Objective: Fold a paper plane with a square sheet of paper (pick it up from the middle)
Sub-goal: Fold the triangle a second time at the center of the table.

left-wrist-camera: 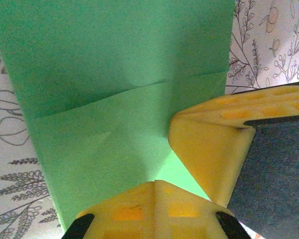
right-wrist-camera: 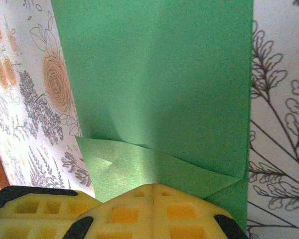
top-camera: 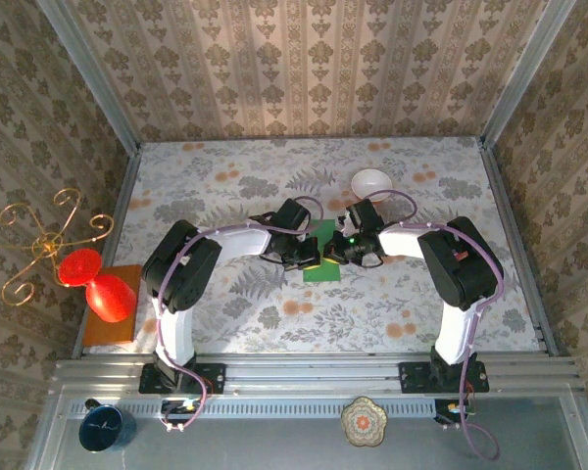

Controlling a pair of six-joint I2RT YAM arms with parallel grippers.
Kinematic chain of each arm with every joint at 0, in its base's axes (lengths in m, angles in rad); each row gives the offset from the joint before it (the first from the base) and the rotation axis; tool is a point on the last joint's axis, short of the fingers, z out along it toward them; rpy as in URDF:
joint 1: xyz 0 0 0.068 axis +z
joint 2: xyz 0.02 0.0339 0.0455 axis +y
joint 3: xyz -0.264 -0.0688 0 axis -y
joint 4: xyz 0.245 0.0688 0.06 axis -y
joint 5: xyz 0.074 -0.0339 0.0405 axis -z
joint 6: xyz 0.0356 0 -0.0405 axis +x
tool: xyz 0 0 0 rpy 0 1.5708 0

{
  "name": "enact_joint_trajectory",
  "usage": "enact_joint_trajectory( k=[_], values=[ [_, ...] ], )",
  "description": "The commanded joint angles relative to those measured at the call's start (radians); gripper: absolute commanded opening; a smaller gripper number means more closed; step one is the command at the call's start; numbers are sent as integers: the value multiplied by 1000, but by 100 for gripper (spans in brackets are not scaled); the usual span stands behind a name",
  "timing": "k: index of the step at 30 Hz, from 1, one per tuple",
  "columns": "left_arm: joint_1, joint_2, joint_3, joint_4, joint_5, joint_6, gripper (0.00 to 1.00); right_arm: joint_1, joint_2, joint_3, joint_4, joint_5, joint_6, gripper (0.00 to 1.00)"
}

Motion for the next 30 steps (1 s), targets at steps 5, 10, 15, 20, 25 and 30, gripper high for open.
enact_joint_trajectory(
  k=[5, 10, 15, 20, 25, 30],
  values=[
    [-23, -8, -87, -77, -28, 54, 0, -7, 59, -2, -103, 67, -9, 0],
    [-36, -42, -154, -110, -34, 55, 0, -11, 67, 3, -117, 79, -9, 0],
    [-57, -104, -206, -157, -49, 63, 0, -16, 70, 5, -119, 80, -12, 0],
    [-57, -146, -264, -155, -36, 57, 0, -16, 70, 4, -114, 72, -13, 0],
    [-49, -236, -242, -149, -47, 52, 0, -16, 33, -1, -80, 19, 1, 1],
    [-8, -295, -189, -71, -97, 24, 2, -16, -67, 1, -17, -44, 49, 12]
  ],
)
